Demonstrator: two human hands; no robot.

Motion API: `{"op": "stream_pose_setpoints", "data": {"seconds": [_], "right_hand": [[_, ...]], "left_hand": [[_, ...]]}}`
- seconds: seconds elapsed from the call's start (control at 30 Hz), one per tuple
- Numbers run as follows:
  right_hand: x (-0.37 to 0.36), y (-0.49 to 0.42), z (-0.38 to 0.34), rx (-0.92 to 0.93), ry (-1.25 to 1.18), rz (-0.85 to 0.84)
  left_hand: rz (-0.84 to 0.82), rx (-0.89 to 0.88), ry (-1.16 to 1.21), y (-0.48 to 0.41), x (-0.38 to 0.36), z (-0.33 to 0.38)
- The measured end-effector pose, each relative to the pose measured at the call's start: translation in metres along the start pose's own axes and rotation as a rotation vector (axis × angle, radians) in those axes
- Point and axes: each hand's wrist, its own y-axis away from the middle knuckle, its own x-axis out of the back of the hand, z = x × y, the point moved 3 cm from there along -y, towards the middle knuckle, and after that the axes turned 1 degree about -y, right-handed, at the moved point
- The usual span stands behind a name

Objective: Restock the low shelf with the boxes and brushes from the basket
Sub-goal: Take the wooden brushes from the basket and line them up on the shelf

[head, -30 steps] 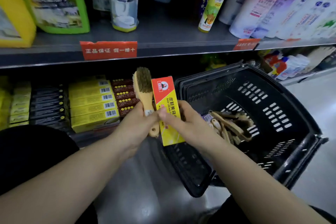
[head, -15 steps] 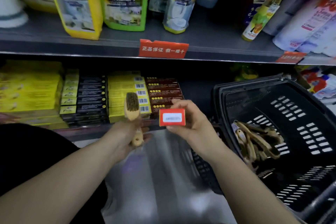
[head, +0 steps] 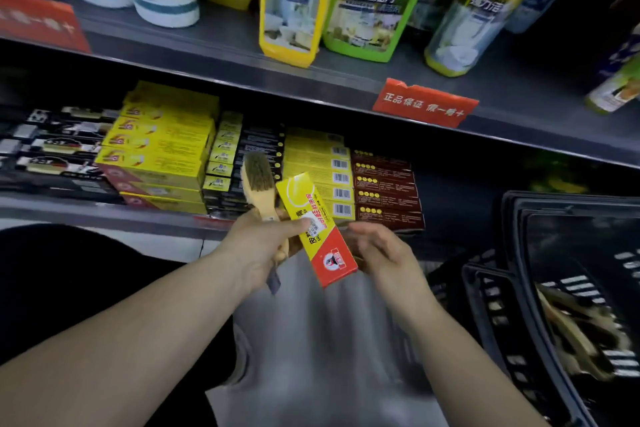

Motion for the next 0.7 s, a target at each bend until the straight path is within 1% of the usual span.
{"op": "stream_pose_setpoints", "data": {"seconds": [0.07, 0.13, 0.27, 0.4, 0.5, 0.57, 0.7], "right_hand": [[-0.009, -0.007, 0.002, -0.119, -0.059, -0.018], [-0.018, -0.012, -0.001, -0.158, -0.069, -0.063], [-0.027, -0.024, -0.015, -0.131, -0.016, -0.128], [-0.027, -0.033, -0.027, -0.141, 0.045, -0.171], [-0.029, -0.041, -0.037, -0.141, 0.108, -0.218], [-0.031, -0.045, -0.045, -0.086, 0.21, -0.186], [-0.037, -0.045, -0.055, 0.189, 0.483, 0.019]], "left_hand": [[0.027, -0.025, 0.042, 0.001, 0.004, 0.002], [0.038, -0.077, 0.054, 0.003, 0.004, 0.005], [0.032, -0.105, 0.013, -0.004, 0.005, 0.004], [0.096, -0.134, 0.066, -0.011, 0.012, 0.007], [0.054, -0.164, -0.018, -0.011, 0.015, 0.011], [0.035, -0.192, -0.055, -0.012, 0.017, 0.013], [0.043, -0.195, 0.033, -0.012, 0.018, 0.014]]}}
